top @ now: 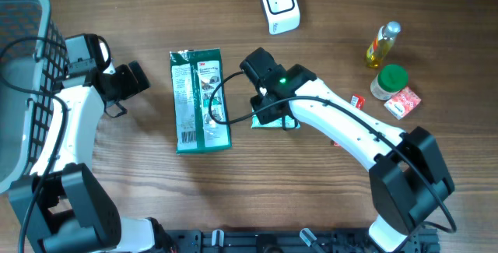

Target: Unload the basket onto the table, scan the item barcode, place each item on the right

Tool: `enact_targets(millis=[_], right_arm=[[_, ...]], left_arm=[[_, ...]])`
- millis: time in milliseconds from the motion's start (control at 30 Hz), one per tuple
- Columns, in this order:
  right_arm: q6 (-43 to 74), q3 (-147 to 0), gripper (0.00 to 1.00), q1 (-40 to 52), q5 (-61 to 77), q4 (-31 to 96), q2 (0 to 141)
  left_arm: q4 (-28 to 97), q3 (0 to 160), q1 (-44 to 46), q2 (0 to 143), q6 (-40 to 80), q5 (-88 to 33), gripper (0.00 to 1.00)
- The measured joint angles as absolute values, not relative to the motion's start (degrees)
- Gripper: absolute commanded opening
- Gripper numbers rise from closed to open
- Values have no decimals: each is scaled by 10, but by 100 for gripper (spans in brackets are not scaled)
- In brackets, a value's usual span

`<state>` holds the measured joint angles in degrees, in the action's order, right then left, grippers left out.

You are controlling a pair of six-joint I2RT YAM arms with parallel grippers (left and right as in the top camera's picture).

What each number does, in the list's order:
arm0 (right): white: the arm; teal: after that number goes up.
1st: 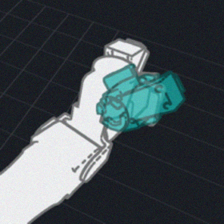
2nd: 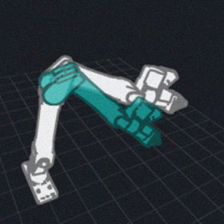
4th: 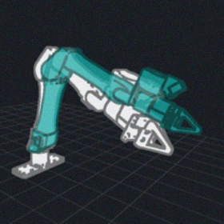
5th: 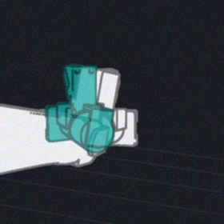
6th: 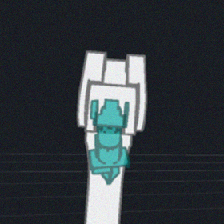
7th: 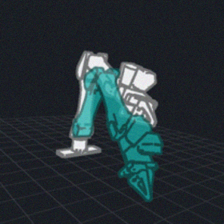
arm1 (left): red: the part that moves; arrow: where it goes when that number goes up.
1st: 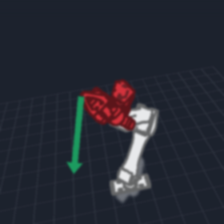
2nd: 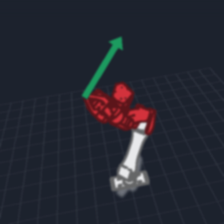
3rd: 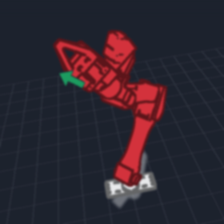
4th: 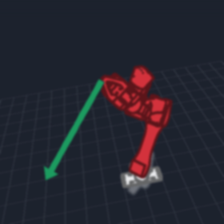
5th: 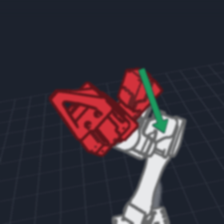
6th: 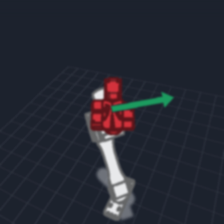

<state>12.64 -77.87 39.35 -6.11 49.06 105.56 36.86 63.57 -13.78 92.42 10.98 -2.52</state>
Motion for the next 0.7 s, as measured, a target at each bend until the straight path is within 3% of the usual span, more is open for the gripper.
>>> enact_targets(millis=[67,167,333,433,567,700], right_arm=[[125,-765,45,392,-58,487,1067],[121,-762,43,391,-77,473,1114],[87,-777,70,378,-73,461,1149],[66,-780,76,376,-59,458,1151],[57,-790,91,373,-50,477,1140],[53,-796,92,352,-13,501,1039]], left_arm=[[369,636,-138,924,110,-25,100],[369,636,-138,924,110,-25,100],[369,636,-138,924,110,-25,100],[369,636,-138,924,110,-25,100],[369,636,-138,924,110,-25,100],[369,636,-138,924,110,-25,100]])
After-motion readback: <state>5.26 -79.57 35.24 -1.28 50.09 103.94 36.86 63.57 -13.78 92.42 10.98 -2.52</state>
